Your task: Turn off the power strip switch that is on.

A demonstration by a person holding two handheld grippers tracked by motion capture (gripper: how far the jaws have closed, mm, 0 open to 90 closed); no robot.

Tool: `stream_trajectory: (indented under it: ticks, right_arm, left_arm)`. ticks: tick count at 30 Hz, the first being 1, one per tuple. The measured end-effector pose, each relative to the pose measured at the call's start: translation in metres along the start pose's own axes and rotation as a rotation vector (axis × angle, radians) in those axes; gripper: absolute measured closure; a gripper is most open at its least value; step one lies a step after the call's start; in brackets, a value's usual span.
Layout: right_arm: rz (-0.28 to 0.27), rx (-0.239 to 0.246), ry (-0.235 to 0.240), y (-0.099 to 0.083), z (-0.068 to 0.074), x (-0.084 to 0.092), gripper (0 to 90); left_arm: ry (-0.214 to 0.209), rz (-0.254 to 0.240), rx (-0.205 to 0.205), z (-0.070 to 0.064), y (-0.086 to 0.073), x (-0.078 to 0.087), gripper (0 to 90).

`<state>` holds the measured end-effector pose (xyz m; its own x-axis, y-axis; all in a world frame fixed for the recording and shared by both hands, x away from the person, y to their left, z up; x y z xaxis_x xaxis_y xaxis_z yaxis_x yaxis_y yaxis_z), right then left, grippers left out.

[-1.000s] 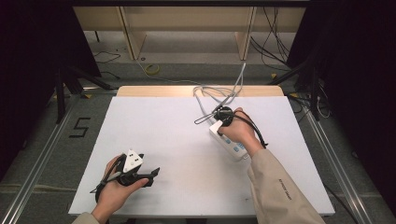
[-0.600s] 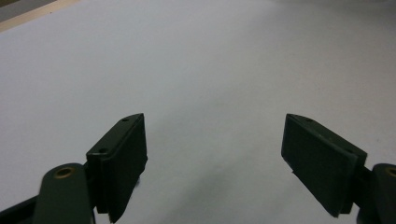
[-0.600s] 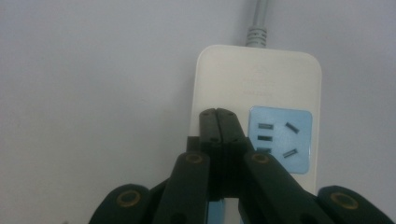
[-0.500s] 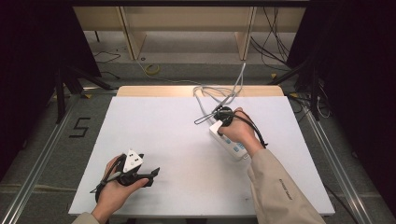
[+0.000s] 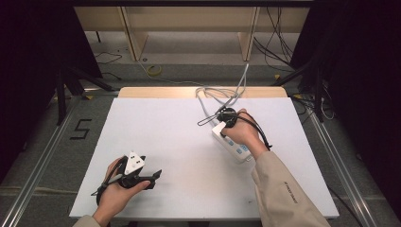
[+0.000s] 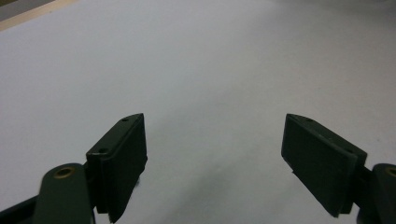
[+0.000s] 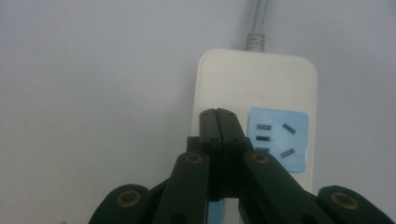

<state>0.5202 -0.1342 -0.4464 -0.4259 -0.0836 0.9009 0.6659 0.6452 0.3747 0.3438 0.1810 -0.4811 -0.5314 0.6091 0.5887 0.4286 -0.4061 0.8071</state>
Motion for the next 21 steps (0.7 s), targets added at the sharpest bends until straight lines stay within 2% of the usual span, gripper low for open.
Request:
stream_trajectory:
  ticks: [4,7,10,15,21]
  right_arm:
    - [-0.032,-0.001,-0.017,-0.005,0.0,0.0,90.0]
    - [-0.068,-0.023,-0.022,-0.01,-0.002,-0.002,90.0]
    - [-0.096,-0.051,-0.016,-0.016,-0.004,-0.001,86.5]
    - [-0.147,-0.072,0.001,-0.025,-0.008,0.006,84.1]
    - [-0.192,-0.069,0.017,-0.036,-0.004,0.015,76.8]
  left_arm:
    - [-0.001,0.005,-0.003,0.0,0.0,0.0,22.1]
    - [0.0,0.005,-0.003,0.0,0.0,0.0,22.1]
    - [0.0,0.007,-0.002,0.0,0.0,0.0,22.1]
    - [0.0,0.007,-0.001,0.0,0.0,0.0,22.1]
    - [0.002,0.007,0.0,0.0,-0.001,0.0,22.1]
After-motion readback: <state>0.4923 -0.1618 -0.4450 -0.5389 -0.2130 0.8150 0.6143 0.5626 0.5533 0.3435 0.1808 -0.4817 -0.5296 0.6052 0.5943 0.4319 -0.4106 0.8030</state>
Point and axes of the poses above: each handheld gripper's, and its own axes: x roughly backward along the jaws, y roughly out of its top, z roughly to its left, the point moved 2 cm from there along -x, roughly forward along the jaws, and after that the axes turned 13 degrees about -y, right-handed, at the moved point
